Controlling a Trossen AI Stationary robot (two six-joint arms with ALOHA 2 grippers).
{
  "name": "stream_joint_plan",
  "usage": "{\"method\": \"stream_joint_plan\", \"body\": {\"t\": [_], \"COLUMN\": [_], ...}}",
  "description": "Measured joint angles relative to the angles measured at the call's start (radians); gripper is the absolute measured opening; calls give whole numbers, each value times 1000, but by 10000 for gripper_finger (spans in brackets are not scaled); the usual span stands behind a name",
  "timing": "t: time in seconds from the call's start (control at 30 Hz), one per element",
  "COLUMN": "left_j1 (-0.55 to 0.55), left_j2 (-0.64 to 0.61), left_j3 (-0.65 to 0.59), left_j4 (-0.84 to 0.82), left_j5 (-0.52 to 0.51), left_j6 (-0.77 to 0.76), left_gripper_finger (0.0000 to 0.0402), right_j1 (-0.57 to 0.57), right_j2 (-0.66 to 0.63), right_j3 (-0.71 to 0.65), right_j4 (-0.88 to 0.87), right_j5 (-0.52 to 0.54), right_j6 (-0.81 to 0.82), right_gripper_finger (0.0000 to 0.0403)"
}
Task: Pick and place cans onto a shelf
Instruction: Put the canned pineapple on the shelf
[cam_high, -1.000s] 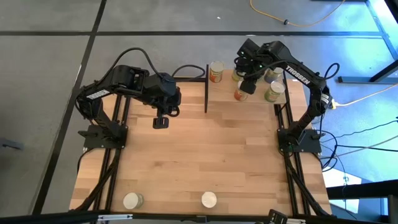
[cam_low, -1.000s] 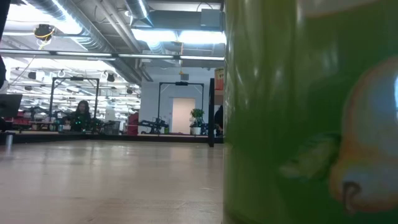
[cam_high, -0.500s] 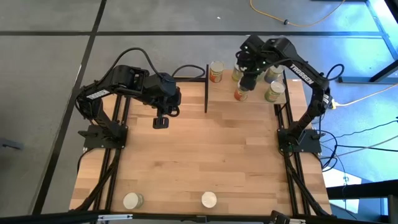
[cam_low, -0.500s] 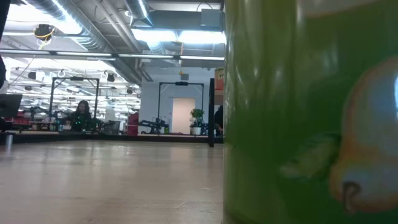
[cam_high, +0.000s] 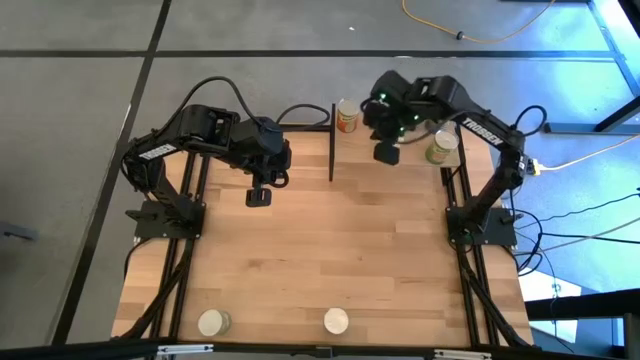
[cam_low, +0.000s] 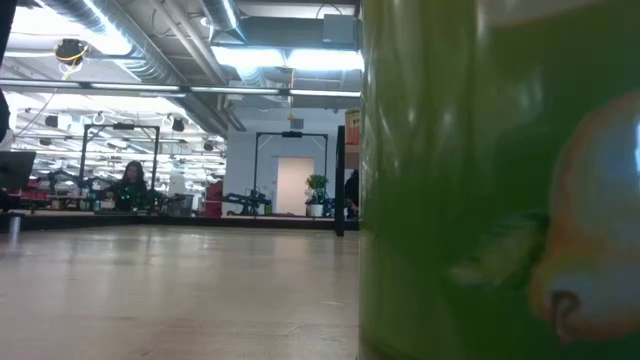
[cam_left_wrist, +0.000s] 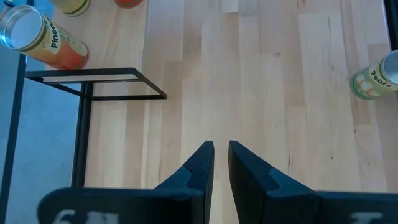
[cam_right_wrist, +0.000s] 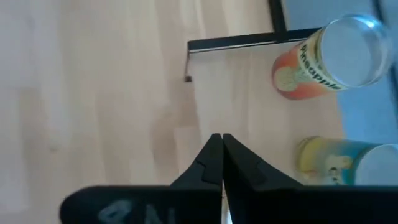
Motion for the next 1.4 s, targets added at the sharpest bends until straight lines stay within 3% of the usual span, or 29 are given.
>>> {"method": "stream_joint_plan", "body": {"t": [0.1, 0.3, 0.5, 1.4], "left_j1": [0, 0, 0, 0], "left_j2": [0, 0, 0, 0], "left_j3": [0, 0, 0, 0], "left_j4": [0, 0, 0, 0], "left_j5": [0, 0, 0, 0], "left_j6": [0, -1, -1, -1], "left_gripper_finger": [41, 41, 41, 41], "right_j1": [31, 46, 44, -34], "right_j2": [12, 60, 108, 143], "right_j3": [0, -2, -2, -2], "right_j4": [0, -12, -54, -123], "right_j5": [81, 98, 215, 221], "right_j6": [3, 30, 52, 60], "right_gripper_finger": [2, 2, 1, 4]}}
